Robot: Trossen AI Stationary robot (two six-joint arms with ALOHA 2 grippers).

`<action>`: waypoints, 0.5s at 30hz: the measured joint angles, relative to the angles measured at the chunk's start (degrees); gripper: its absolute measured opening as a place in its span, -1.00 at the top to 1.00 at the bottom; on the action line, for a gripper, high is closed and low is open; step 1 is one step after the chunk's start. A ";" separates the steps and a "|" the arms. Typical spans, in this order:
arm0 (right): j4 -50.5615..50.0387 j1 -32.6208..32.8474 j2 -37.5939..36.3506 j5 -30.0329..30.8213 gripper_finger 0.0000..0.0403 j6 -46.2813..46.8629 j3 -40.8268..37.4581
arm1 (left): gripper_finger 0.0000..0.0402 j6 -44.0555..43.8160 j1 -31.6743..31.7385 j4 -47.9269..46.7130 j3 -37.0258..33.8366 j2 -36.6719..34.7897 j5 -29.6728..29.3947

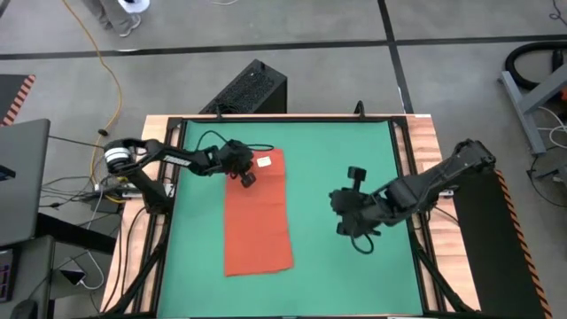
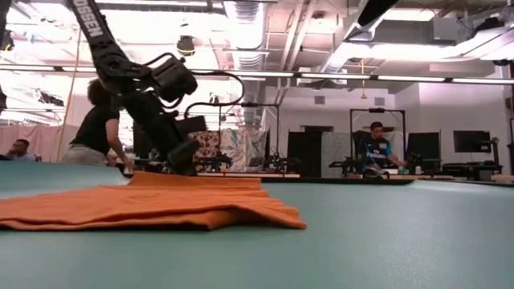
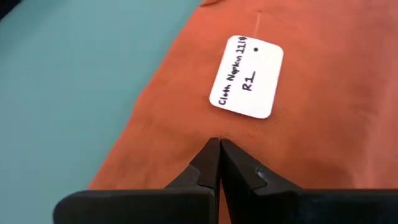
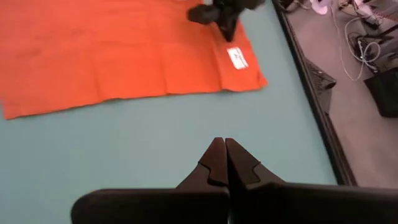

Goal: Roll towel
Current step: Fold the orange towel

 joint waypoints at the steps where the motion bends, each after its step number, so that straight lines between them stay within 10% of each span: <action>1: 0.12 0.55 0.25 0.08 0.99 0.63 0.00 | 1.00 0.25 0.00 -0.21 1.13 0.87 0.19; 15: 1.16 3.79 8.39 4.28 0.99 6.60 -0.02 | 1.00 3.52 -2.54 -4.00 29.21 17.43 9.71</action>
